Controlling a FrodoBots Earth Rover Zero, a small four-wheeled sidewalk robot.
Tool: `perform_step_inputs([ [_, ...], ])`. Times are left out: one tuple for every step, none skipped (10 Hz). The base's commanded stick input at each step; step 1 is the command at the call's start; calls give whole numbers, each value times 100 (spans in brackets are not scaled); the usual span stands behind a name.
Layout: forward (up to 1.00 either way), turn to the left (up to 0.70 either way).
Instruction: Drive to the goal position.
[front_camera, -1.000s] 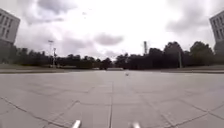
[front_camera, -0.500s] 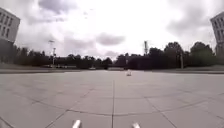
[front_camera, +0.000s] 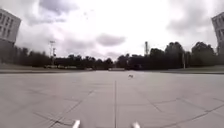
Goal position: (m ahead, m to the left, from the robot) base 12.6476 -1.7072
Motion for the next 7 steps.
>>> perform_step_inputs([
  [70, 0],
  [70, 0],
  [70, 0],
  [70, 0],
  [70, 0],
  [70, 0],
  [70, 0],
])
